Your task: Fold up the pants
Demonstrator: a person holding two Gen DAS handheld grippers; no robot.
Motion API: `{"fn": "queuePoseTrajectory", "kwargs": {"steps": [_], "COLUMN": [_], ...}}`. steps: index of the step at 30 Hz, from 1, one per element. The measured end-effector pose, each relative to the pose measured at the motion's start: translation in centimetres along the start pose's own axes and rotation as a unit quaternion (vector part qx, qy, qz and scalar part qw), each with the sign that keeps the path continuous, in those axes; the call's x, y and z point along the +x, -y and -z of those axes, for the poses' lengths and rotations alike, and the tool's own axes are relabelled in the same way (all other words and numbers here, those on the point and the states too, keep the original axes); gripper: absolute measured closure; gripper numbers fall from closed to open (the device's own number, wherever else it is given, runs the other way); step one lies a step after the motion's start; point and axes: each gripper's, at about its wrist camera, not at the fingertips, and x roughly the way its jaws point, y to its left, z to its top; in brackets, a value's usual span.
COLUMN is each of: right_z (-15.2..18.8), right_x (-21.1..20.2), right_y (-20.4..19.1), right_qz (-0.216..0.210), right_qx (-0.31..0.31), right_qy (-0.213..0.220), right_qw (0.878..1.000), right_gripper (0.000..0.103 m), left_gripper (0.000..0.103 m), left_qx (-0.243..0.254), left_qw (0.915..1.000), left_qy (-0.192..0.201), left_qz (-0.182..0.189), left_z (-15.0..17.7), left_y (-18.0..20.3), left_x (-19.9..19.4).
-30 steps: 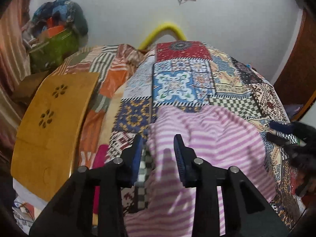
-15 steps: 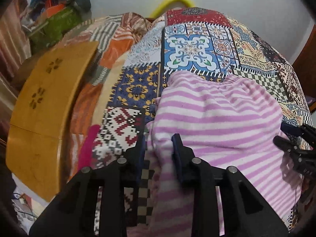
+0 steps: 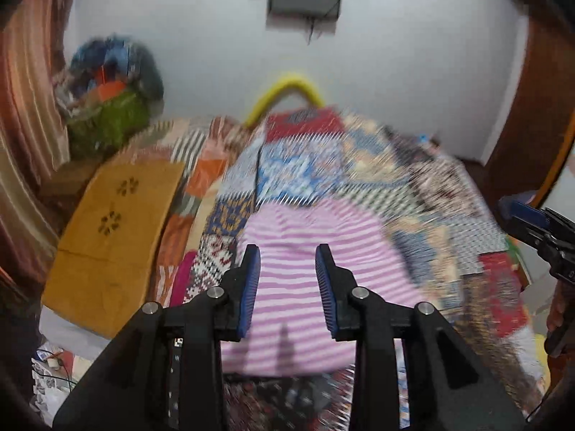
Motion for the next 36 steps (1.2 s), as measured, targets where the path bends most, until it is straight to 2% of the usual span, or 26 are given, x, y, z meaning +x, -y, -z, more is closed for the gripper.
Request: {"fn": "queuePoseTrajectory", "kwargs": {"steps": [4, 8, 10, 13, 17, 22, 24, 26, 28, 30, 32, 36], "right_z": [-1.2, -1.6, -1.5, -0.8, 0.6, 2.6, 2.9, 3.3, 3.4, 3.6, 3.6, 3.9], "right_x": [-7.2, -13.2, -15.8, -19.9, -23.1, -24.6, -24.7, -24.7, -24.8, -25.4, -25.6, -26.1], "right_y": [-2.8, -5.0, -6.2, -8.4, -10.9, -12.7, -12.8, -13.1, -13.2, -13.3, -13.2, -13.2], "right_qz": [-0.008, -0.018, -0.022, -0.028, -0.030, -0.016, -0.014, -0.013, -0.008, -0.003, 0.004, 0.012], "right_qx": [-0.012, -0.021, -0.026, -0.038, -0.047, -0.051, -0.048, -0.044, -0.039, -0.034, -0.030, -0.022], "right_qy": [0.065, 0.123, 0.147, 0.184, 0.216, 0.233, 0.235, 0.238, 0.241, 0.246, 0.252, 0.254], "right_qw": [0.998, 0.992, 0.989, 0.982, 0.975, 0.971, 0.971, 0.970, 0.970, 0.969, 0.967, 0.967], "right_gripper": [0.054, 0.054, 0.054, 0.054, 0.053, 0.040, 0.027, 0.020, 0.014, 0.002, 0.000, 0.000], "left_gripper": [0.057, 0.052, 0.048, 0.048, 0.042, 0.029, 0.024, 0.013, 0.007, 0.005, 0.000, 0.000], "left_qx": [0.023, 0.030, 0.023, 0.016, 0.012, 0.012, 0.016, 0.020, 0.019, 0.018, 0.017, 0.018], "left_qw": [0.9964, 0.9877, 0.9838, 0.9773, 0.9693, 0.9641, 0.9634, 0.9614, 0.9598, 0.9589, 0.9584, 0.9581], "left_qy": [0.081, 0.153, 0.176, 0.207, 0.241, 0.259, 0.263, 0.271, 0.278, 0.281, 0.283, 0.284], "left_qz": [0.005, 0.016, 0.027, 0.039, 0.049, 0.056, 0.051, 0.043, 0.039, 0.038, 0.035, 0.035], "left_z": [0.4, 1.8, 2.4, 3.6, 5.3, 7.4, 8.1, 9.1, 9.9, 10.4, 10.8, 11.6], "left_y": [3.1, 5.6, 6.2, 7.1, 7.9, 8.6, 9.0, 9.5, 9.8, 10.0, 10.0, 10.2], "left_x": [-8.3, -16.2, -19.2, -23.5, -28.1, -31.4, -32.0, -32.8, -33.3, -33.6, -34.0, -34.5]}}
